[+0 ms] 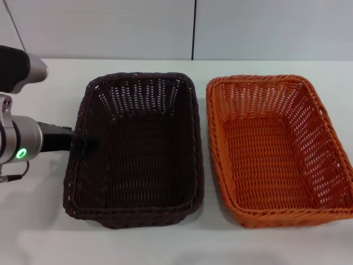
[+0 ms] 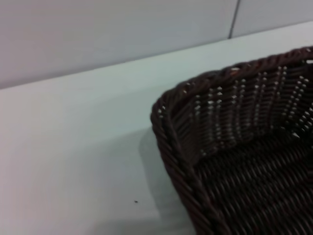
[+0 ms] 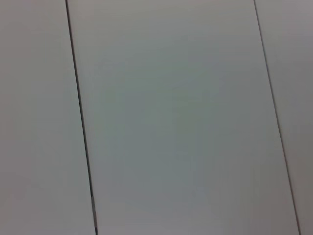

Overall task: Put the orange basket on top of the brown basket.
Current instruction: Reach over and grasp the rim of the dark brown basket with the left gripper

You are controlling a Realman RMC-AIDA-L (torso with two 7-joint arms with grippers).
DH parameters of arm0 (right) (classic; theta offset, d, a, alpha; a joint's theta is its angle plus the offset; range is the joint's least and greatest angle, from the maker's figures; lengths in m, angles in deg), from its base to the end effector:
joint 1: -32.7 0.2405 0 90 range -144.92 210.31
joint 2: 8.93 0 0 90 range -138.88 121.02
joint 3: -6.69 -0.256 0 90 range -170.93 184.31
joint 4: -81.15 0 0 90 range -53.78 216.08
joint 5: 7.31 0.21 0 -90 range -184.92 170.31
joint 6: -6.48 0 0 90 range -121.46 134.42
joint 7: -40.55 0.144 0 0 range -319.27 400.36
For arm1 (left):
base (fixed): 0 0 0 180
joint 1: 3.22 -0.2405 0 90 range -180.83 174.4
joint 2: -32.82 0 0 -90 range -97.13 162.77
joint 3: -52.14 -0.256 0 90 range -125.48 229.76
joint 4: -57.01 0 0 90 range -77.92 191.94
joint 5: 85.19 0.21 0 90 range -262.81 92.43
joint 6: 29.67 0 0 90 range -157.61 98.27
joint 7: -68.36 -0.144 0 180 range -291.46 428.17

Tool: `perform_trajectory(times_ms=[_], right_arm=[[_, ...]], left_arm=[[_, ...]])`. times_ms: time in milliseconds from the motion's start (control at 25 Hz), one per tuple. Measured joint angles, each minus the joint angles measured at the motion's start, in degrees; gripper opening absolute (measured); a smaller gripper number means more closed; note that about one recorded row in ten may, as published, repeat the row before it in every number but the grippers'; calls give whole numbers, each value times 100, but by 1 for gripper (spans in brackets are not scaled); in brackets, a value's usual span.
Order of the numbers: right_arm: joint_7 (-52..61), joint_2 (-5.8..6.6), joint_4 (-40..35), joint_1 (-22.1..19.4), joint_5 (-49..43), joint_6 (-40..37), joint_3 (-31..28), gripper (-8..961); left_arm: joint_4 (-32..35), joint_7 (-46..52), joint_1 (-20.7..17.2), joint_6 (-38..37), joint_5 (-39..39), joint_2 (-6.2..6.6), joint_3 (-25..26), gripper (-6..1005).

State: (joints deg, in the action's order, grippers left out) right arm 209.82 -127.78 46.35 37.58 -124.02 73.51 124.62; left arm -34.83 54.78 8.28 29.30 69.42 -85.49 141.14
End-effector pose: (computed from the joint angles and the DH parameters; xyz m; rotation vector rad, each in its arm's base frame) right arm 0.3698 0.2654 0.0372 -1.0144 0.6762 0.6098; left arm -0.2250 0.3384 0.0196 -2.0947 -1.0314 0.0823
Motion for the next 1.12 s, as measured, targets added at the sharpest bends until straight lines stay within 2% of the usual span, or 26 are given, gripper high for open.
perform_trajectory(times_ms=[320,520,720,960,1120], right_arm=[[0,-5,8,-16,0,11,16,833],[0,-13,9,-31,0,35,19,833],[0,-15,9,-39,-8,38,19,833],[0,-15,9,-46,-9,47,19,834],[0,-15,8,-45,-9,47,19,834]], left_arm=[[317,162,176,-13,6,11,-74,702],[202,158,149,61,2,20,-86,701],[228,129,169,71,8,28,-116,492],[132,5,116,88,-34,27,-162,301],[94,-73,109,103,-38,26,-177,295]])
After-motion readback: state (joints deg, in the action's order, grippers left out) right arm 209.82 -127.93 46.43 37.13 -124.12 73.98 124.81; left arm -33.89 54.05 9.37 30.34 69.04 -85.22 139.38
